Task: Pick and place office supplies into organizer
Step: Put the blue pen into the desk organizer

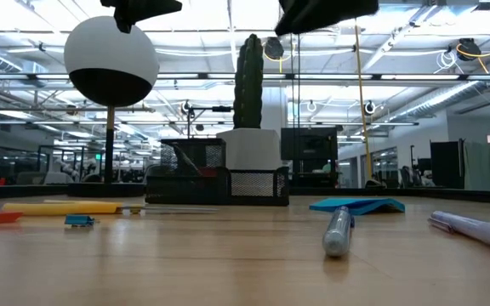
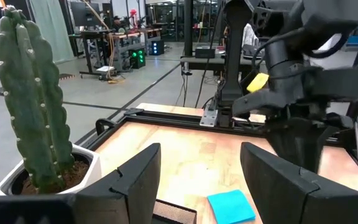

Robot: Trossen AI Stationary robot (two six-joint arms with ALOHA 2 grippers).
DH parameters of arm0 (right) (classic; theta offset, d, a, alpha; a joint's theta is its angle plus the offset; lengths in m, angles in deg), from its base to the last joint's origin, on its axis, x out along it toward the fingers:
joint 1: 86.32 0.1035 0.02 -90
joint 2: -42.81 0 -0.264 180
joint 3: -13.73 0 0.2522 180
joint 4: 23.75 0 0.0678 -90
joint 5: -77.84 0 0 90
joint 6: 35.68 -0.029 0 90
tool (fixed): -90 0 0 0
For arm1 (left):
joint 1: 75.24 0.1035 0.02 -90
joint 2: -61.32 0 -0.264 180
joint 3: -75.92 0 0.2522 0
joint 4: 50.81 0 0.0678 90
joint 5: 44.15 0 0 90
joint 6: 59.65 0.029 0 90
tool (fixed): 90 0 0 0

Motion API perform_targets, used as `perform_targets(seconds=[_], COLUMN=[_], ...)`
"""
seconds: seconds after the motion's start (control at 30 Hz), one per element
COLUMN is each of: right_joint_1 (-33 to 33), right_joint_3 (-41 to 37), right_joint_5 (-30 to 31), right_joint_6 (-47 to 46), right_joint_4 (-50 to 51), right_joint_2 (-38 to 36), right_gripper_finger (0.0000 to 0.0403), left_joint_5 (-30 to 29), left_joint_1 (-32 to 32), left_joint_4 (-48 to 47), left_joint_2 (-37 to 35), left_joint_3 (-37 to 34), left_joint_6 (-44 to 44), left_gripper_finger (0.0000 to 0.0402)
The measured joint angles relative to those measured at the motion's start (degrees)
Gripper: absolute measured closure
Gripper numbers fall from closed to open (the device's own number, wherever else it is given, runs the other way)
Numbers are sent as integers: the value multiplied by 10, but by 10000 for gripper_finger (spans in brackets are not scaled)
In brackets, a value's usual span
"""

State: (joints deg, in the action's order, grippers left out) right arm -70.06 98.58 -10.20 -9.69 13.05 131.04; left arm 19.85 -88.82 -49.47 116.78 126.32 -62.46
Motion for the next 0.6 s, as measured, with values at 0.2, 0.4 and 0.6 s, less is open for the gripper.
perform_targets(seconds=[0.2, 0.4, 0.6], right_joint_1=[9, 31, 52], right_joint_3=[9, 71, 112], right_joint_5=[14, 27, 25], right_joint_6=[7, 24, 38], right_joint_4=[30, 99, 152], right_joint_2=[27, 107, 167], right_gripper_finger=[291, 291, 293], left_joint_5=[-1, -12, -12], left_joint_1=[0, 1, 1], left_joint_4=[0, -1, -5], left_joint_2=[0, 0, 0], left_joint_3=[0, 0, 0], left_joint_6=[0, 1, 1], left_gripper_finger=[176, 176, 176])
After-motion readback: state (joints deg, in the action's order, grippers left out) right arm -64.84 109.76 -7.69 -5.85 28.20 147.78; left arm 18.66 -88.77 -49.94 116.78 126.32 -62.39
